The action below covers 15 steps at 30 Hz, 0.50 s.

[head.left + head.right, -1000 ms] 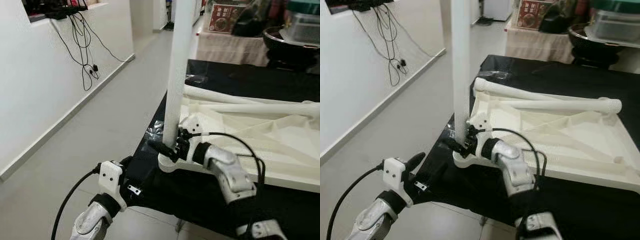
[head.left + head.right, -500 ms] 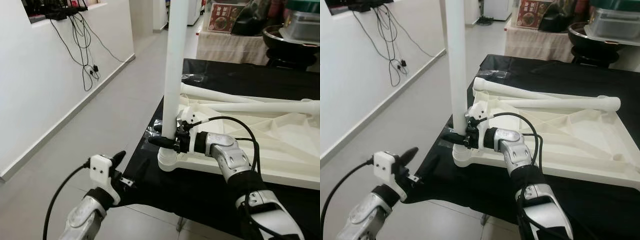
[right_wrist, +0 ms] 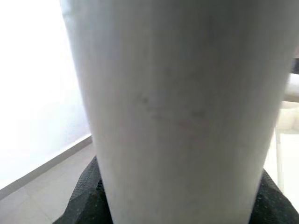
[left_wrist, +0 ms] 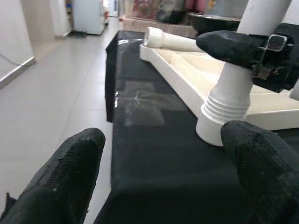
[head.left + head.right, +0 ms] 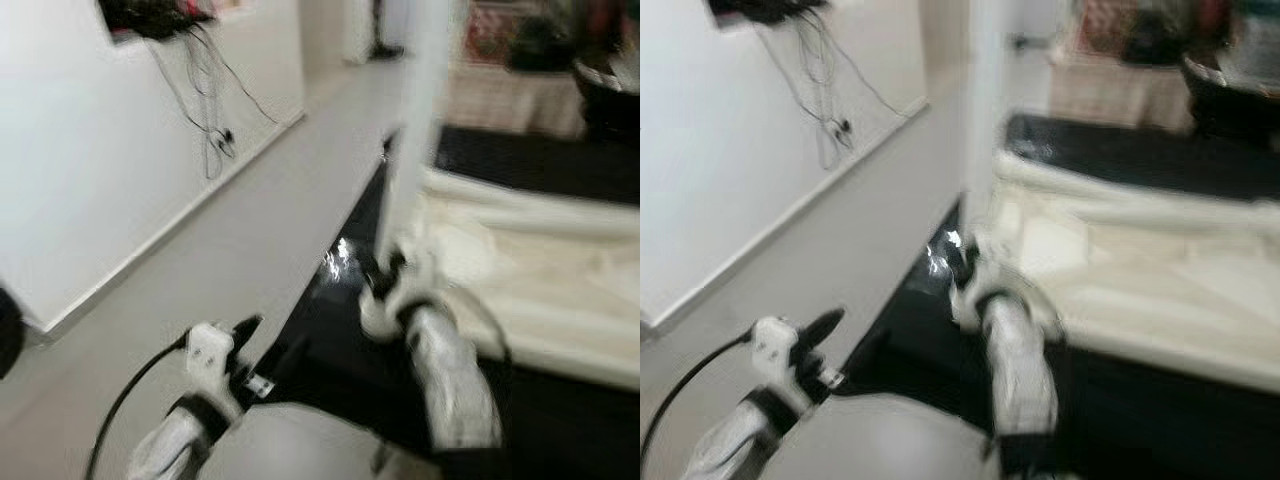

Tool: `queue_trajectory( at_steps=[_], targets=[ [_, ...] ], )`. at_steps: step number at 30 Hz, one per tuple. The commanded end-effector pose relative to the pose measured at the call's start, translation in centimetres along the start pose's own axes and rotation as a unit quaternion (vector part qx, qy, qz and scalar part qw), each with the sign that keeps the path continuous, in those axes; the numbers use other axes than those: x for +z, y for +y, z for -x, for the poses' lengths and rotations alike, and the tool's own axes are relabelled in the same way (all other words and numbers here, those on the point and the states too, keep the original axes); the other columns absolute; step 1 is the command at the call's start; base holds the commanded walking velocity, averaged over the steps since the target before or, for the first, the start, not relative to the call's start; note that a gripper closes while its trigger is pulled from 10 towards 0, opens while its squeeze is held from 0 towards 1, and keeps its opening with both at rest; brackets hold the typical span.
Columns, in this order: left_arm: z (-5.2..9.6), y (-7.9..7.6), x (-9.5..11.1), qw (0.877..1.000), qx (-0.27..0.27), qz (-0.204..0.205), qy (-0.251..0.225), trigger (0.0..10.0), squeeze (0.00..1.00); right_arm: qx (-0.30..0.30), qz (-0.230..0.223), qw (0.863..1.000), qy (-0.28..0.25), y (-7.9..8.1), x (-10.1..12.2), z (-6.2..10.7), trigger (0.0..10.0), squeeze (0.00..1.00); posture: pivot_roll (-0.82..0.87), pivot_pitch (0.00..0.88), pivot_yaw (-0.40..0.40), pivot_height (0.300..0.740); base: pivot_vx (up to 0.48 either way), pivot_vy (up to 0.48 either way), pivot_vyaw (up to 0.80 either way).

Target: Building children table

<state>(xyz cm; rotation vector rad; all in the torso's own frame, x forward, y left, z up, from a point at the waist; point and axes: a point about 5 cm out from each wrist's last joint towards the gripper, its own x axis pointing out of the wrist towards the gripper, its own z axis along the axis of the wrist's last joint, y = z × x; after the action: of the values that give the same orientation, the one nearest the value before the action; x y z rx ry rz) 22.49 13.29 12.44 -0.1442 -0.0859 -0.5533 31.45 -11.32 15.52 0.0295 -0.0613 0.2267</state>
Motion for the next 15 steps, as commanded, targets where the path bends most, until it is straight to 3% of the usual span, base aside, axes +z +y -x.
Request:
queue_trajectory(
  at_steps=[1,4,5,6,7,8,9,10,12,14,15],
  targets=[
    [-0.4,0.0,-0.2,1.000,-0.012,0.003,0.007,10.0,0.00,0.016,-0.011,0.997,0.072,0.5,-2.8,0.1,0.0,0.00,-0.01,0.105,0.047,0.740,0.000,0.000,0.00],
    [-0.6,0.0,-0.2,1.000,-0.013,0.002,0.006,10.0,0.00,0.024,-0.004,0.997,0.068,0.7,-2.7,-0.1,0.0,0.00,-0.01,0.105,0.047,0.740,0.000,0.000,0.00],
    [-0.7,0.0,-0.2,1.000,-0.014,0.002,0.004,10.0,0.00,0.037,0.000,0.997,0.066,1.0,-2.5,-0.4,1.6,0.00,-0.01,0.100,0.043,0.740,0.000,0.000,0.00],
    [-0.7,0.0,-0.2,1.000,-0.014,0.002,0.004,10.0,0.00,0.037,0.000,0.997,0.066,1.0,-2.5,-0.4,1.6,0.00,-0.01,0.100,0.043,0.740,0.000,0.000,0.00],
    [-0.7,0.0,-0.1,1.000,-0.010,0.004,0.001,10.0,0.00,0.055,0.000,0.997,0.059,1.3,-2.2,-0.8,10.0,0.00,-0.01,0.097,0.043,0.740,0.000,0.000,0.00],
    [-0.8,0.0,0.0,1.000,-0.007,0.005,-0.004,10.0,0.00,0.098,-0.011,0.994,0.047,1.9,-1.5,-1.0,10.0,0.94,0.00,0.091,0.038,0.740,0.000,0.000,0.00],
    [-0.8,0.0,0.0,1.000,-0.007,0.005,-0.004,10.0,0.00,0.098,-0.011,0.994,0.047,1.9,-1.5,-1.0,10.0,0.94,0.00,0.091,0.038,0.740,0.000,0.000,0.00],
    [-0.9,0.0,0.2,1.000,-0.008,0.005,-0.007,10.0,0.00,0.150,-0.013,0.988,0.037,2.5,-1.0,-1.2,10.0,1.00,0.00,0.092,0.037,0.740,0.000,0.000,0.00],
    [-0.9,0.0,0.2,1.000,-0.008,0.005,-0.007,10.0,0.00,0.150,-0.013,0.988,0.037,2.5,-1.0,-1.2,10.0,1.00,0.00,0.092,0.037,0.740,0.000,0.000,0.00],
    [-1.1,-0.4,0.3,1.000,-0.018,0.003,-0.006,10.0,0.00,0.272,-0.005,0.962,0.023,3.3,0.3,-1.4,10.0,1.00,-0.01,0.098,0.044,0.740,0.000,0.000,0.00],
    [-1.1,-0.6,0.4,1.000,-0.021,0.004,-0.006,10.0,0.00,0.331,0.004,0.943,0.022,3.4,0.7,-1.4,10.0,0.09,-0.01,0.100,0.044,0.740,0.000,0.000,0.00]
  ],
)
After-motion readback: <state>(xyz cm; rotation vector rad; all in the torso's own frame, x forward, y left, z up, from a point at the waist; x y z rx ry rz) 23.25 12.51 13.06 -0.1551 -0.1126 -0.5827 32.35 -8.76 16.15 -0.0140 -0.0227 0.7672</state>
